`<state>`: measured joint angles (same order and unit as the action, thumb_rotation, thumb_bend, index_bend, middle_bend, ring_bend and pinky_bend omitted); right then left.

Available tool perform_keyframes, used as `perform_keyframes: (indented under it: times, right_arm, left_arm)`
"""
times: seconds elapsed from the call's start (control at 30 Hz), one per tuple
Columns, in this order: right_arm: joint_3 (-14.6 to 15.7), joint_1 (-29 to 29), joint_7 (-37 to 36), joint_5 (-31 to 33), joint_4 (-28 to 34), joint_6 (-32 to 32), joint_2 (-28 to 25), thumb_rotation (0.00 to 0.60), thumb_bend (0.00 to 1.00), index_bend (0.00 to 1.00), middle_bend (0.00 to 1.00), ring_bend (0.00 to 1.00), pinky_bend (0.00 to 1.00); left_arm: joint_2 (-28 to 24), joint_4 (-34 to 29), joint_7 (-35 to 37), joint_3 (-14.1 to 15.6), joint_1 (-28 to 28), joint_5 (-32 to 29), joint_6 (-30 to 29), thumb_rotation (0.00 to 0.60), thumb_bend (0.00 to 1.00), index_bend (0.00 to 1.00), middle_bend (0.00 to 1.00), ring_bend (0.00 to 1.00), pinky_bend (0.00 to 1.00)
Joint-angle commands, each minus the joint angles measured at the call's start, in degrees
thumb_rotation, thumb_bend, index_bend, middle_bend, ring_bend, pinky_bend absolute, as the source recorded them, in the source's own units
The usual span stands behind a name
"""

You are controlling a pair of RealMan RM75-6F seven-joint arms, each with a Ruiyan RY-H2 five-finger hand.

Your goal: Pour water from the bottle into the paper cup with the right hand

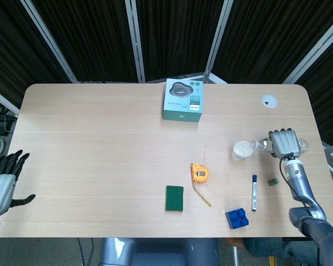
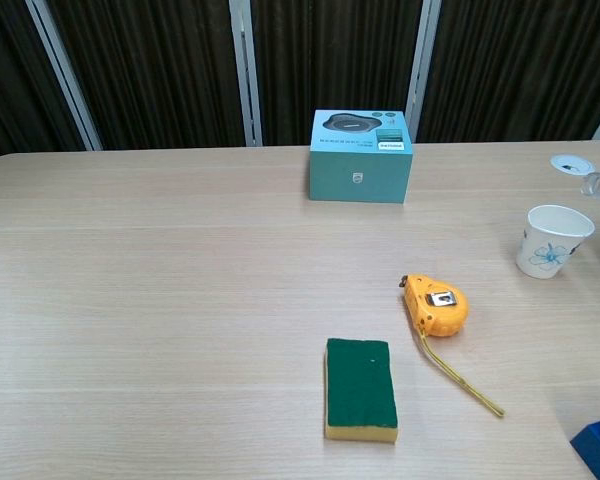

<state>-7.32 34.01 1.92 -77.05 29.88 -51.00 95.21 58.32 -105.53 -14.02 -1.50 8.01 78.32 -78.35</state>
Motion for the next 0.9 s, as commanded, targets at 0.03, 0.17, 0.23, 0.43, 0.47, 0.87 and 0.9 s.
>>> perform_keyframes:
  times: [0.03,0.17,0.23,0.43,0.47,0.87,0.9]
  right_arm:
    - [0.3,0.0,0.3,-0.5,-0.9,-0.3,0.3,0.6,0.45,0.55,0.61,0.46,0.45]
    - [0.3,0.0,-0.1,-0.7,-1.4,-0.5,0.5,0.6,0.45,0.55,0.61,0.46,0.45]
    - [0.4,0.0,0.1,-0.8,-1.6,-0.5,0.6,0.6,0.45,0.55,0.61,0.46,0.45]
    - [0.4,0.0,0.7,-1.0,-2.3,-0.6,0.8,0.6,0.45,0.55,0.61,0.46,0.45]
    - [0.4,0.0,0.9,-1.1,-2.4,-0.7,0.8,0.6,0.45,0.55,0.61,0.46,0.45]
    - [0.3,0.0,2.0,-1.2,-3.0,-0.8,1.0,0.6,0.45,0.55,0.61,0.47,0.46]
    - [0.3,0.0,2.0,-1.2,-3.1,-0.8,1.0,0.6,0.45,0.55,0.61,0.47,0.46]
  left_arm:
    - [0.0,0.0,0.0,0.0,0.0,0.0,0.0,0.6,0.0,0.0,0.0,0.0,0.0]
    - [0.0,0.0,0.0,0.1,0.1,0.0,0.1,0.6,0.0,0.0,0.0,0.0,0.0]
    - [-0.1,0.0,0.0,0.1,0.1,0.0,0.1,0.6,0.0,0.0,0.0,0.0,0.0]
    - [-0.1,-0.1,0.0,0.1,0.1,0.0,0.1,0.6,0.0,0.0,0.0,0.0,0.0]
    - [-0.1,-0.1,0.0,0.1,0.1,0.0,0.1,0.6,0.0,0.0,0.0,0.0,0.0]
    - [-0.1,-0.1,-0.1,0.1,0.1,-0.1,0.1,0.6,0.0,0.0,0.0,0.0,0.0]
    - [-0.1,-0.1,-0.1,0.1,0.1,-0.1,0.1,0.6,0.0,0.0,0.0,0.0,0.0]
